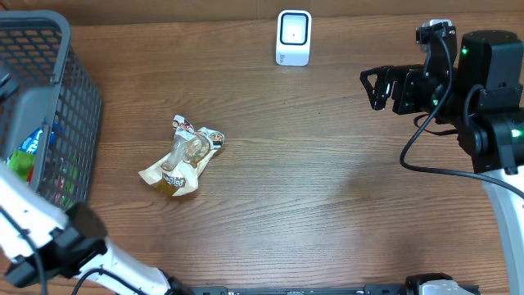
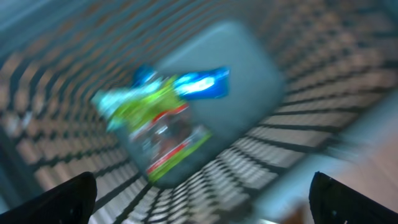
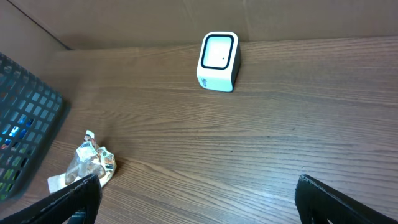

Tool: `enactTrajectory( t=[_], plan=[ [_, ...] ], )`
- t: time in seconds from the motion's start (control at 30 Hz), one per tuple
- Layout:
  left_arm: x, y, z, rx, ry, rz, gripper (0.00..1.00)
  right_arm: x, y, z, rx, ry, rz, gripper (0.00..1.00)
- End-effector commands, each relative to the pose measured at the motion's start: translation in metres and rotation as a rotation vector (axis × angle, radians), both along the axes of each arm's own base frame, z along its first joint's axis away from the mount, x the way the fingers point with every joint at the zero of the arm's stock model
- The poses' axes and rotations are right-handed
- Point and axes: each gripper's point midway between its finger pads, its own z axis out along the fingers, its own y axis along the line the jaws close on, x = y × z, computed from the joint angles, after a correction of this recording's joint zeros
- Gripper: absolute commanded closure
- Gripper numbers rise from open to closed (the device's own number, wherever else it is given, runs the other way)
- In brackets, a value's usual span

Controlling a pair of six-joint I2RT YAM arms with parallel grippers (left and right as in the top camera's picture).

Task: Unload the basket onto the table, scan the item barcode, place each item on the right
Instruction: 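Reach the left gripper back into the basket and grasp the green snack bag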

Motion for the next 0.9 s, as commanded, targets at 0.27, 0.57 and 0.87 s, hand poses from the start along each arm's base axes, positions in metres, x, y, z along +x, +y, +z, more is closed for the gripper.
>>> enactTrajectory(
  t=[0.27,0.57,0.87],
  plan=[
    [-0.045,0.058,-0.136,-0.319,0.097,0.221,0.0,0.002,0.002,0.013,0.005,-0.035,0.002,0.0],
    [-0.032,0.062,-0.222,-0.325,0.128,0.208,0.0,0.002,0.002,0.013,0.005,-0.035,0.002,0.0],
    [-0.048,0.049,-0.299,-0.345,0.165,0.281,0.01,0.001,0.002,0.012,0.004,-0.028,0.002,0.0]
  ],
)
